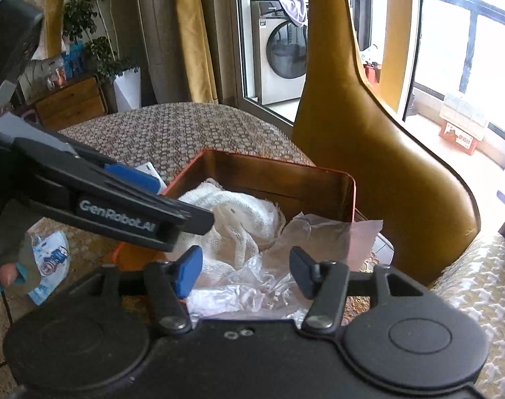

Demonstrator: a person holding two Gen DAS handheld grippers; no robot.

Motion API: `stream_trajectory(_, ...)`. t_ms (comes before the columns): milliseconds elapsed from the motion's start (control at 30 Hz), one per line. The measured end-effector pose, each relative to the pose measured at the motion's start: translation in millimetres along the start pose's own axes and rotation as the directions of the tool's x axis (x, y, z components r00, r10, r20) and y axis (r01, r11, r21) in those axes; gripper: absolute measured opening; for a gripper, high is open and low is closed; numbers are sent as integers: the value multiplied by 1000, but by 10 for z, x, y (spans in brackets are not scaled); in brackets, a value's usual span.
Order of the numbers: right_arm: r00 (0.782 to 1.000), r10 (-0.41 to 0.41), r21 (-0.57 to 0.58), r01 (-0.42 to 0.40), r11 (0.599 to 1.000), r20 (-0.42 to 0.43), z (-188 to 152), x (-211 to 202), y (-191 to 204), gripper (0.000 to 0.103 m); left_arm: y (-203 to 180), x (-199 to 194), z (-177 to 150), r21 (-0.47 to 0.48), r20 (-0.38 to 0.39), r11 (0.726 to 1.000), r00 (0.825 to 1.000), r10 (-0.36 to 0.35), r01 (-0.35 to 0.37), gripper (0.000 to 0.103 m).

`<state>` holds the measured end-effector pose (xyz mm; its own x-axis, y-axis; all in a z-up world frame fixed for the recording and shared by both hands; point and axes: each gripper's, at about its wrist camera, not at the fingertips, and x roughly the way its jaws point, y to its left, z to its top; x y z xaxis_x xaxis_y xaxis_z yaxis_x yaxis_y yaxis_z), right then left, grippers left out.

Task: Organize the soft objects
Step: 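Open both tools to release the bag and gauze, then withdraw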

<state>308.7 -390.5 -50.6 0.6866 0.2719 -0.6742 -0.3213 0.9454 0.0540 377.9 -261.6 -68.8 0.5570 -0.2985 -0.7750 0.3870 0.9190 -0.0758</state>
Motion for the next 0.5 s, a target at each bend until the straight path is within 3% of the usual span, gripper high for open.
stream_trajectory(500, 997, -3, 39, 0, 999, 76, 39, -469, 259, 74, 3, -819, -168, 25, 116, 999, 993, 24, -27, 70)
